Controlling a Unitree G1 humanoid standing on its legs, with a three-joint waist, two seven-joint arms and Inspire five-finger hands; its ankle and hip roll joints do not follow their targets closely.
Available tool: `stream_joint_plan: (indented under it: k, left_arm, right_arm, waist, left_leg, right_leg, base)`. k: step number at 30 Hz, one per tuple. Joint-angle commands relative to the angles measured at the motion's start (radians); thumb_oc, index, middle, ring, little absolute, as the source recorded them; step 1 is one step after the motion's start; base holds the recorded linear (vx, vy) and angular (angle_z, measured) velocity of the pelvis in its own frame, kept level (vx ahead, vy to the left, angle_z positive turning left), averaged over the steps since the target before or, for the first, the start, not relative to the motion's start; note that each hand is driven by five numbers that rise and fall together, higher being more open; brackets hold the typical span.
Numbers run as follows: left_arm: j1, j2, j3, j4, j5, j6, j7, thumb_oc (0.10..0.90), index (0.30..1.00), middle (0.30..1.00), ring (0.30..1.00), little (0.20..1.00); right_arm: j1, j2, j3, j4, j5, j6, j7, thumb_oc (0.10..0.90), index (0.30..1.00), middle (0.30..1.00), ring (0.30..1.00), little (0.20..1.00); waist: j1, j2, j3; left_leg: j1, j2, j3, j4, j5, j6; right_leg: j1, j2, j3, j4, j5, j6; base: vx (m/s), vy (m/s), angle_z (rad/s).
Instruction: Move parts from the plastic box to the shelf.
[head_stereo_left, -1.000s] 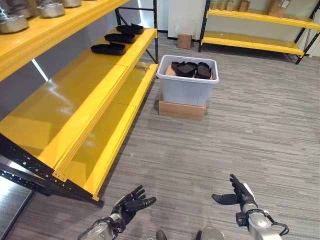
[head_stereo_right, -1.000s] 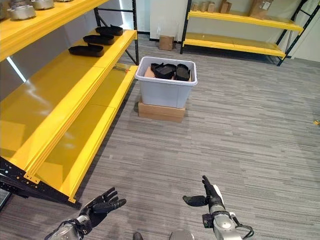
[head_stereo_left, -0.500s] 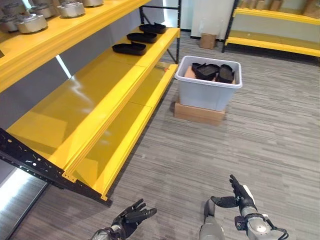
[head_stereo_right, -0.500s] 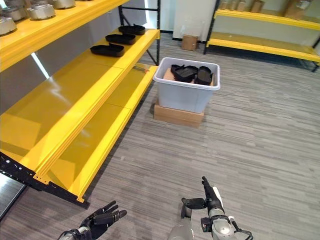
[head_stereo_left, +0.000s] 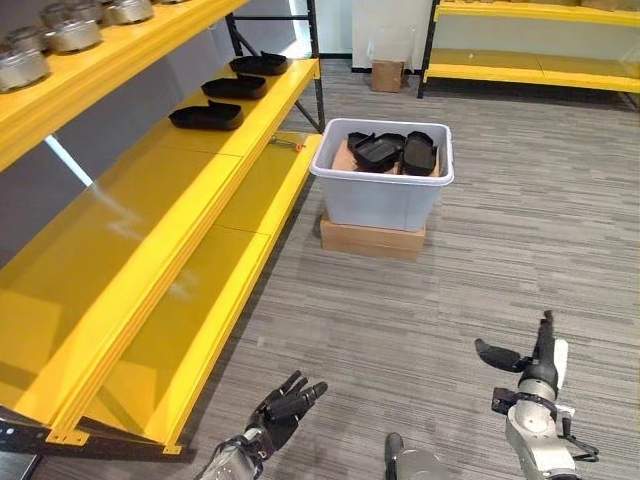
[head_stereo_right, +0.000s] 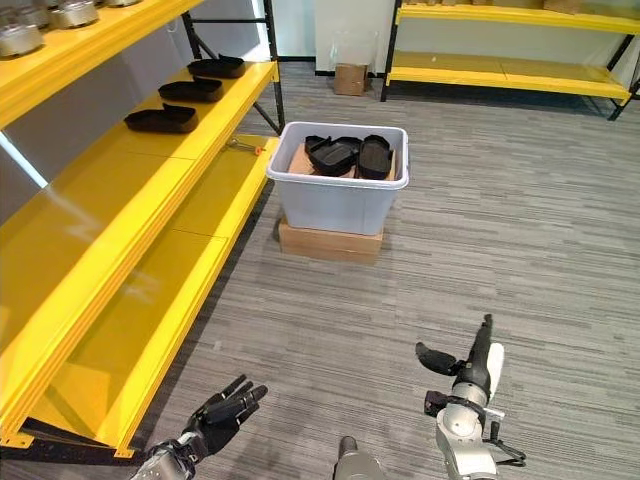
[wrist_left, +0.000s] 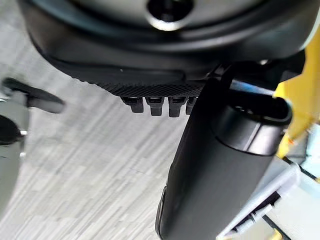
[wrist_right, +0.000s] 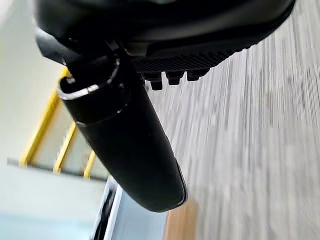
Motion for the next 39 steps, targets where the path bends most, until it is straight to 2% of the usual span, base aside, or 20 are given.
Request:
stream_joint_plan:
  k: [1, 4, 9, 10, 11, 13, 14, 16, 17, 18, 20, 22, 24, 26, 28, 30, 33, 35, 37, 39]
  left_arm:
    - [-0.026, 0.034, -0.015, -0.131, 0.030, -0.132, -0.015, 0.900, 1.000, 1.000, 1.000, 1.000]
    - [-0.052, 0.054, -0.041, -0.164, 0.070, -0.202, 0.021, 0.900, 1.000, 1.000, 1.000, 1.000]
    - [-0.084, 0.063, -0.030, -0.188, 0.054, -0.258, 0.075, 0.900, 1.000, 1.000, 1.000, 1.000]
    - [-0.092, 0.066, -0.018, -0.198, 0.083, -0.234, 0.074, 0.900, 1.000, 1.000, 1.000, 1.000]
    - [-0.098, 0.069, -0.021, -0.197, 0.135, -0.240, 0.074, 0.900, 1.000, 1.000, 1.000, 1.000]
    - [-0.097, 0.070, -0.027, -0.197, 0.153, -0.236, 0.083, 0.900, 1.000, 1.000, 1.000, 1.000]
    - [-0.097, 0.070, -0.033, -0.193, 0.155, -0.235, 0.102, 0.900, 1.000, 1.000, 1.000, 1.000]
    - [-0.094, 0.075, -0.035, -0.190, 0.157, -0.242, 0.123, 0.900, 1.000, 1.000, 1.000, 1.000]
    - [-0.087, 0.083, -0.031, -0.190, 0.148, -0.250, 0.136, 0.900, 1.000, 1.000, 1.000, 1.000]
    - [-0.087, 0.083, -0.031, -0.190, 0.148, -0.250, 0.136, 0.900, 1.000, 1.000, 1.000, 1.000]
    - [-0.084, 0.098, -0.033, -0.189, 0.133, -0.275, 0.136, 0.900, 1.000, 1.000, 1.000, 1.000]
    - [-0.089, 0.104, -0.041, -0.189, 0.146, -0.302, 0.168, 0.900, 1.000, 1.000, 1.000, 1.000]
    - [-0.084, 0.107, -0.033, -0.190, 0.144, -0.319, 0.208, 0.900, 1.000, 1.000, 1.000, 1.000]
    - [-0.070, 0.103, -0.016, -0.185, 0.131, -0.326, 0.217, 0.900, 1.000, 1.000, 1.000, 1.000]
    - [-0.056, 0.097, 0.017, -0.159, 0.145, -0.348, 0.255, 0.900, 1.000, 1.000, 1.000, 1.000]
    - [-0.051, 0.090, 0.044, -0.142, 0.154, -0.378, 0.295, 0.900, 1.000, 1.000, 1.000, 1.000]
    - [-0.054, 0.096, 0.060, -0.123, 0.253, -0.423, 0.371, 0.900, 1.000, 1.000, 1.000, 1.000]
    - [-0.055, 0.097, 0.064, -0.122, 0.281, -0.429, 0.403, 0.900, 1.000, 1.000, 1.000, 1.000]
    - [-0.061, 0.096, 0.064, -0.123, 0.326, -0.432, 0.444, 0.900, 1.000, 1.000, 1.000, 1.000]
    - [-0.061, 0.093, 0.064, -0.125, 0.356, -0.434, 0.445, 0.900, 1.000, 1.000, 1.000, 1.000]
  right_arm:
    - [-0.047, -0.036, -0.050, -0.042, 0.021, -0.112, -0.040, 0.900, 1.000, 1.000, 1.000, 1.000]
    - [-0.052, -0.047, -0.054, -0.046, 0.033, -0.122, -0.022, 0.900, 1.000, 1.000, 1.000, 1.000]
    - [-0.040, -0.048, -0.038, -0.064, 0.059, -0.143, 0.018, 0.900, 1.000, 1.000, 1.000, 1.000]
    - [-0.030, -0.050, -0.043, -0.066, 0.075, -0.151, 0.027, 0.900, 1.000, 1.000, 1.000, 1.000]
    - [-0.020, -0.050, -0.043, -0.065, 0.083, -0.164, 0.036, 0.900, 1.000, 1.000, 1.000, 1.000]
    - [-0.014, -0.050, -0.042, -0.063, 0.087, -0.173, 0.045, 0.900, 1.000, 1.000, 1.000, 1.000]
    - [-0.007, -0.049, -0.038, -0.065, 0.095, -0.176, 0.052, 0.900, 1.000, 1.000, 1.000, 1.000]
    - [0.002, -0.045, -0.036, -0.075, 0.101, -0.174, 0.065, 0.900, 1.000, 1.000, 1.000, 1.000]
    - [0.008, -0.038, -0.036, -0.088, 0.106, -0.168, 0.069, 0.900, 1.000, 1.000, 1.000, 1.000]
    - [0.009, -0.038, -0.036, -0.088, 0.106, -0.168, 0.069, 0.900, 1.000, 1.000, 1.000, 1.000]
    - [0.009, -0.034, -0.034, -0.094, 0.132, -0.154, 0.047, 0.900, 1.000, 1.000, 1.000, 1.000]
    - [0.001, -0.027, -0.022, -0.078, 0.138, -0.134, 0.044, 0.900, 1.000, 1.000, 1.000, 1.000]
    - [-0.009, -0.015, 0.012, -0.051, 0.127, -0.124, 0.049, 0.900, 1.000, 1.000, 1.000, 1.000]
    - [-0.007, -0.006, 0.029, -0.038, 0.152, -0.129, 0.079, 0.900, 1.000, 1.000, 1.000, 1.000]
    - [-0.002, 0.005, 0.058, -0.043, 0.146, -0.124, 0.100, 0.900, 1.000, 1.000, 1.000, 1.000]
    - [0.004, 0.010, 0.074, -0.053, 0.140, -0.114, 0.121, 0.900, 1.000, 1.000, 1.000, 1.000]
    - [0.012, 0.012, 0.087, -0.055, 0.139, -0.115, 0.152, 0.900, 1.000, 1.000, 1.000, 1.000]
    - [0.016, 0.016, 0.094, -0.055, 0.141, -0.120, 0.162, 0.900, 1.000, 1.000, 1.000, 1.000]
    - [0.026, 0.026, 0.104, -0.066, 0.148, -0.112, 0.155, 0.900, 1.000, 1.000, 1.000, 1.000]
    - [0.035, 0.032, 0.102, -0.071, 0.150, -0.110, 0.154, 0.900, 1.000, 1.000, 1.000, 1.000]
  waist:
    - [-0.005, -0.015, -0.054]
    - [-0.014, -0.003, -0.059]
    - [-0.022, 0.004, -0.073]
    - [-0.024, 0.003, -0.082]
    - [-0.020, -0.005, -0.087]
    - [-0.016, -0.013, -0.087]
    - [-0.010, -0.017, -0.083]
    - [-0.007, -0.019, -0.074]
    - [-0.008, -0.022, -0.066]
    - [-0.007, -0.023, -0.066]
    - [0.002, -0.038, -0.044]
    - [0.019, -0.040, -0.028]
    - [0.052, -0.028, -0.013]
    - [0.068, -0.025, -0.007]
    - [0.080, -0.031, -0.007]
    - [0.083, -0.030, -0.008]
    - [0.078, -0.025, -0.005]
    - [0.077, -0.026, -0.001]
    - [0.082, -0.016, 0.000]
    - [0.085, -0.012, 0.003]
  left_leg:
    - [-0.021, 0.008, 0.017, 0.100, 0.019, 0.004]
    - [-0.023, 0.011, 0.015, 0.134, 0.058, -0.016]
    - [-0.048, 0.019, 0.010, 0.245, 0.134, -0.052]
    - [-0.061, 0.026, 0.015, 0.311, 0.178, -0.072]
    - [-0.095, 0.026, 0.017, 0.408, 0.207, -0.082]
    - [-0.129, 0.023, 0.022, 0.488, 0.201, -0.083]
    - [-0.159, 0.013, 0.023, 0.504, 0.179, -0.069]
    - [-0.173, -0.002, 0.031, 0.454, 0.142, -0.046]
    - [-0.171, -0.004, 0.051, 0.378, 0.107, -0.022]
    - [-0.169, -0.006, 0.052, 0.376, 0.107, -0.021]
    - [-0.241, 0.015, 0.071, 0.246, 0.098, 0.004]
    - [-0.292, 0.022, 0.066, 0.112, 0.126, 0.001]
    - [-0.331, 0.053, 0.044, -0.088, 0.242, -0.019]
    - [-0.334, 0.077, 0.016, -0.174, 0.292, -0.034]
    - [-0.329, 0.103, -0.017, -0.239, 0.316, -0.039]
    - [-0.323, 0.125, -0.023, -0.269, 0.313, -0.039]
    - [-0.308, 0.145, -0.013, -0.273, 0.302, -0.040]
    - [-0.290, 0.138, -0.020, -0.273, 0.295, -0.043]
    - [-0.291, 0.133, -0.042, -0.238, 0.285, -0.041]
    - [-0.295, 0.116, -0.056, -0.201, 0.270, -0.033]
  right_leg:
    - [-0.005, -0.005, -0.023, -0.069, -0.008, 0.046]
    - [-0.013, 0.015, -0.036, -0.057, -0.036, 0.020]
    - [0.012, 0.048, -0.041, -0.069, -0.080, -0.026]
    - [0.026, 0.063, -0.049, -0.074, -0.098, -0.046]
    - [0.048, 0.078, -0.058, -0.084, -0.109, -0.067]
    - [0.068, 0.089, -0.062, -0.095, -0.115, -0.079]
    - [0.082, 0.097, -0.063, -0.099, -0.118, -0.080]
    - [0.094, 0.104, -0.059, -0.098, -0.117, -0.070]
    - [0.104, 0.105, -0.056, -0.097, -0.117, -0.057]
    - [0.105, 0.104, -0.055, -0.096, -0.117, -0.057]
    - [0.147, 0.095, -0.029, -0.103, -0.117, -0.039]
    - [0.192, 0.092, -0.005, -0.118, -0.125, -0.024]
    - [0.241, 0.103, 0.021, -0.141, -0.118, -0.016]
    - [0.270, 0.107, 0.041, -0.138, -0.129, -0.008]
    - [0.285, 0.103, 0.061, -0.114, -0.146, 0.000]
    - [0.283, 0.100, 0.069, -0.082, -0.161, 0.006]
    - [0.278, 0.096, 0.066, -0.019, -0.195, 0.009]
    - [0.272, 0.089, 0.059, 0.020, -0.215, 0.015]
    - [0.256, 0.091, 0.053, 0.075, -0.238, 0.008]
    - [0.249, 0.084, 0.050, 0.102, -0.250, 0.005]
  base:
    - [0.19, -0.097, -0.16]
    - [0.14, -0.119, -0.08]
    - [0.12, -0.170, 0.01]
    - [0.13, -0.293, 0.02]
    - [0.15, -0.326, 0.17]
    - [0.11, -0.195, 0.12]
    - [0.11, -0.085, -0.11]
    - [0.13, -0.015, -0.07]
    - [0.09, 0.041, 0.02]
    - [0.11, 0.087, 0.03]
    - [0.11, 0.147, 0.16]
    - [0.15, 0.175, 0.09]
    - [0.19, 0.156, -0.40]
    - [0.22, 0.116, -0.70]
    - [0.33, 0.184, -0.74]
    - [0.31, 0.210, -0.54]
    - [0.27, 0.204, -0.68]
    - [0.24, 0.196, -0.02]
    - [0.34, 0.286, 0.03]
    - [0.28, 0.252, 0.05]
